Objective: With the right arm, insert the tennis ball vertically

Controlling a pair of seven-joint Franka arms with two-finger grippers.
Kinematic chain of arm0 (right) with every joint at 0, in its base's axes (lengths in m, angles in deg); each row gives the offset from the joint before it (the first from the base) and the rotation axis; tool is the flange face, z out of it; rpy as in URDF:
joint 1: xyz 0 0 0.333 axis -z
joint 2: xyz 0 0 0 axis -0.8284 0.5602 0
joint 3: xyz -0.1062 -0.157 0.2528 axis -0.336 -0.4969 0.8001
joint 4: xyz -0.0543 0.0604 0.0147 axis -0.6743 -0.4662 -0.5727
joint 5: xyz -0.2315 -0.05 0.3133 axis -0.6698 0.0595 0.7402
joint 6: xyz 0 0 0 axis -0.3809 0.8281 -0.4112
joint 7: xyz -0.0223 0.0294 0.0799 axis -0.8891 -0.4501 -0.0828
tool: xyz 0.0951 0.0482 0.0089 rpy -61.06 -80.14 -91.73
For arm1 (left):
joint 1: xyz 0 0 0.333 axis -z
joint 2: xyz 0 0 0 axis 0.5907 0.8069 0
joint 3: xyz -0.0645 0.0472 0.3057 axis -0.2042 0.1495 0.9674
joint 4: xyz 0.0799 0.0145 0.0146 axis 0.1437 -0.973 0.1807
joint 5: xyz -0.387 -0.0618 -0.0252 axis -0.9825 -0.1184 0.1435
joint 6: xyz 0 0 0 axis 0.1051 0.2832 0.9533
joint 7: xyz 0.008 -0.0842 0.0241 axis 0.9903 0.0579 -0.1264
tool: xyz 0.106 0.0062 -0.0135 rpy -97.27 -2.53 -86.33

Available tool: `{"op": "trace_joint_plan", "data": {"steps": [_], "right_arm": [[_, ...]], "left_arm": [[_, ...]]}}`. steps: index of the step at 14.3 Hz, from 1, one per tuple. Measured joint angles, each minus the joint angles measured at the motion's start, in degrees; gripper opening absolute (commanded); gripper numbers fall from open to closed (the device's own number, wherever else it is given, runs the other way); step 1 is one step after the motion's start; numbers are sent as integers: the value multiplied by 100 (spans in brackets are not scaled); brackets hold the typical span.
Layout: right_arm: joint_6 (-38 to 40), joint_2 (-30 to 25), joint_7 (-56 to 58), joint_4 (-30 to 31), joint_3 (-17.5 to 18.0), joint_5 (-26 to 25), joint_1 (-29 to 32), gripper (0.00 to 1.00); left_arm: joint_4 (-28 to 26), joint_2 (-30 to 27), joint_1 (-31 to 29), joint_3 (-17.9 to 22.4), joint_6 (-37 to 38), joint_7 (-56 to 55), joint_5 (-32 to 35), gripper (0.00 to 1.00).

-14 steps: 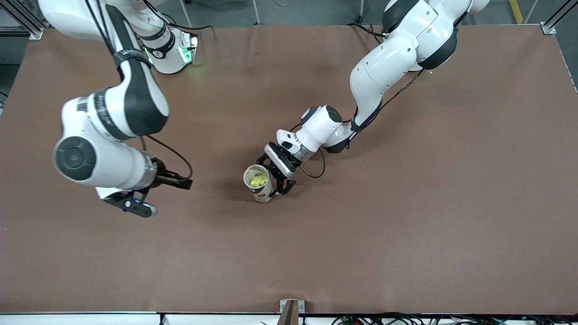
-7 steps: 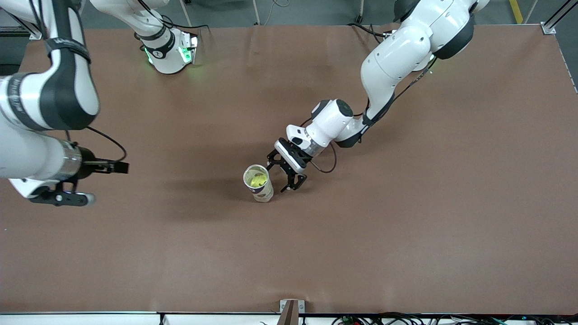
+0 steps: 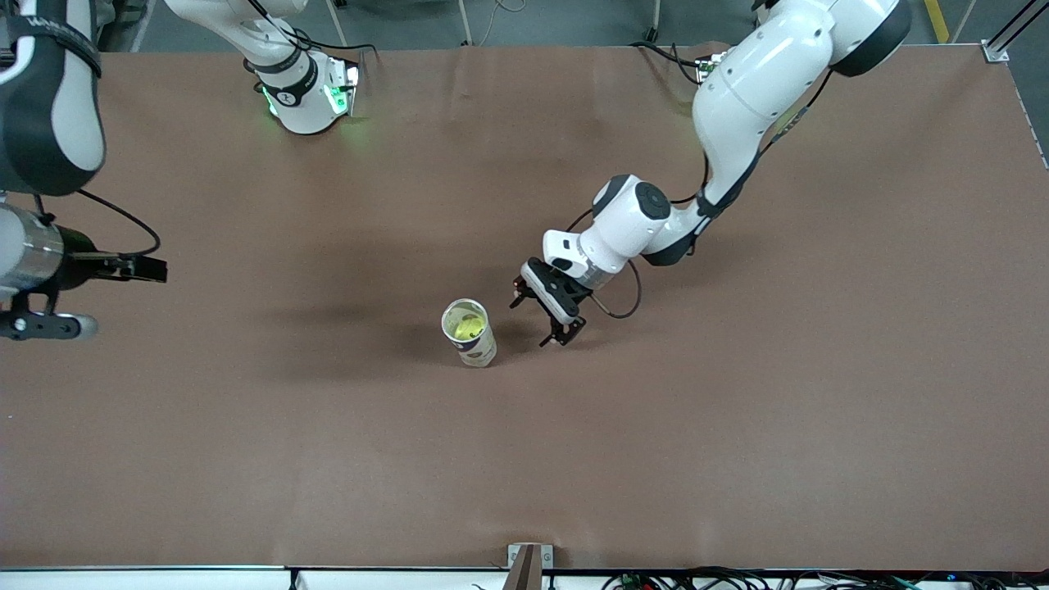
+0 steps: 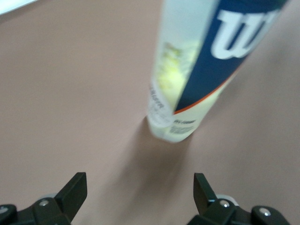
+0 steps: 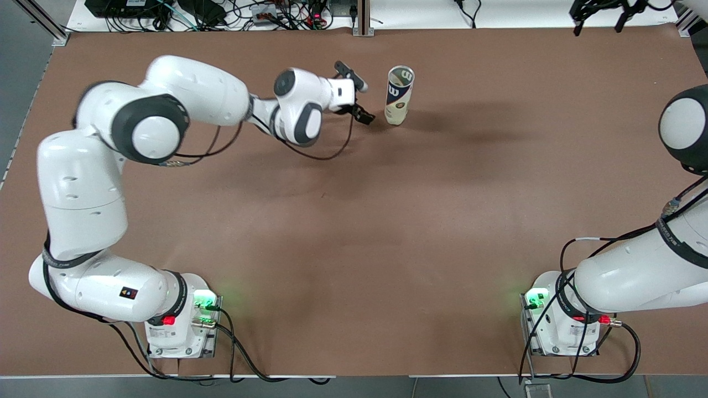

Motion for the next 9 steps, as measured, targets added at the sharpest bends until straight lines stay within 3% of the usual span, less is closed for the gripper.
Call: {"op": "trace_joint_plan", "data": {"steps": [4, 9], "right_arm": [[6, -122, 603, -45, 3, 61, 391, 100], [-4, -123, 721, -93, 44, 72, 517, 100]], "left_arm": [[136, -974, -670, 1, 2345, -3, 0, 100], [493, -1532, -1339, 60, 4131, -95, 0, 100]]}}
